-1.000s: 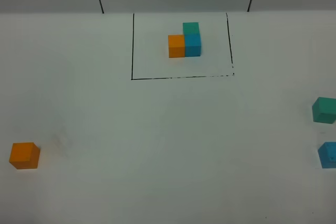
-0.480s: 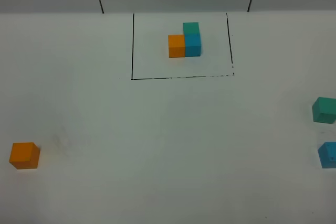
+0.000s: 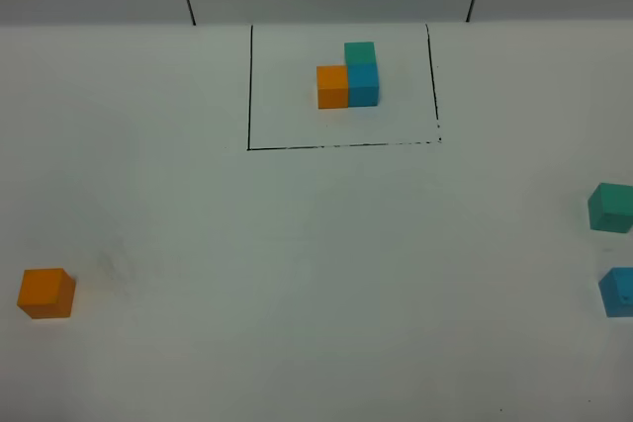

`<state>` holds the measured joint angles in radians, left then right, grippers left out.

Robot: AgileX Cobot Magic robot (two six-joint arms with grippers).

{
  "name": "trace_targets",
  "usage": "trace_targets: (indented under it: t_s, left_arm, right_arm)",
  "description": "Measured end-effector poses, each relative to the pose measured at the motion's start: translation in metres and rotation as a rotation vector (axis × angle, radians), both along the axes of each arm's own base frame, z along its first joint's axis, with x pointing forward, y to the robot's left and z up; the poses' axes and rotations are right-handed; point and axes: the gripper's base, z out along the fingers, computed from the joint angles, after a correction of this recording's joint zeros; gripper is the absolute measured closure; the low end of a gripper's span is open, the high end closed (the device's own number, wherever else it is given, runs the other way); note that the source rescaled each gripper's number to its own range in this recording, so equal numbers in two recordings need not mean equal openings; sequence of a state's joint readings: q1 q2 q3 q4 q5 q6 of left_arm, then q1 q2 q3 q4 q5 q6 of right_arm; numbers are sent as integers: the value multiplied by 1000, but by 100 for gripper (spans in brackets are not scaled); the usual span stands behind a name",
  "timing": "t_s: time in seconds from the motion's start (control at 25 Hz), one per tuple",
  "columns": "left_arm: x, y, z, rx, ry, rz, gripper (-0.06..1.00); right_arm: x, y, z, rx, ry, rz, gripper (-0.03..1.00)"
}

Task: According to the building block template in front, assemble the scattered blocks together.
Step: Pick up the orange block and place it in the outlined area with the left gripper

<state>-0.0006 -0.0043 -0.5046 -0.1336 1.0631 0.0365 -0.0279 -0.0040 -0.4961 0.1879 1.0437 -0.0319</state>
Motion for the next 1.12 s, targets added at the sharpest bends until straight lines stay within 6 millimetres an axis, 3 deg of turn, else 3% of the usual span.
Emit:
trace_targets:
  t_s: [0.2,0.36,0.56,0.76,0.96,1.12]
  left_arm:
    - [7,3,0,3,52,35,25]
    - [30,8,0,21,203,91,25]
    - [74,14,10,99,400,123,25]
    - [141,15,16,115,563,116,25]
    - [197,13,-18,112,794,104,19]
    - [221,12,-50,110,919,96,8]
  right_arm:
    - [0,0,0,1,1,1,-3]
    - [0,0,0,1,1,1,-3]
    - [0,0,0,1,1,1,-3]
    - [0,0,0,2,2,2,-3]
    - [0,0,0,2,2,2,-3]
    - [0,0,0,2,2,2,-3]
